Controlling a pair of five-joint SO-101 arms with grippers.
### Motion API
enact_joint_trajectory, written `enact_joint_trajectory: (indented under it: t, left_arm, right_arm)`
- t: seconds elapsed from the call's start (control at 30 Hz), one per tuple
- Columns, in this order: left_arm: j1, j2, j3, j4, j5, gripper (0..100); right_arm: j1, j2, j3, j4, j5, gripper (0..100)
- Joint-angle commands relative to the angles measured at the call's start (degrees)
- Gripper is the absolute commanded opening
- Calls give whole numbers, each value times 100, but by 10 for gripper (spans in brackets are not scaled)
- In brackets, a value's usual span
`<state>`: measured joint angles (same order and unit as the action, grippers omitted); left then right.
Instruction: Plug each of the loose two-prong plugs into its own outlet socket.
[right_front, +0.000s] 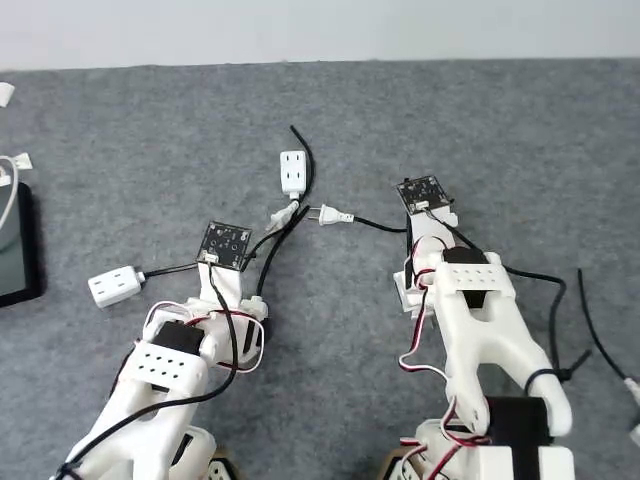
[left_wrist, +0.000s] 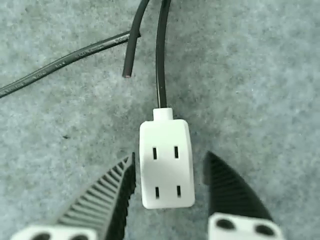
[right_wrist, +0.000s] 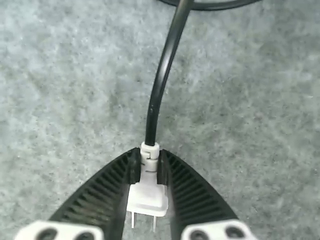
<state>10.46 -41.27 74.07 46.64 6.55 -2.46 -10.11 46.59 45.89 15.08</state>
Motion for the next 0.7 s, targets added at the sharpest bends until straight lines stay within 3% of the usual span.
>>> enact_joint_trajectory:
  t: [0.0,0.3,0.67]
  left_arm:
    - [35,-44,-119,18,26,258]
    - [-9,149,-224,88,26,272]
    - [9,2576,-1692,448,53,267]
  right_arm:
    - [92,-22,-211,145,-53,8]
    - [145,-22,-211,268,-62,8]
    - [145,-31,-211,251,-62,8]
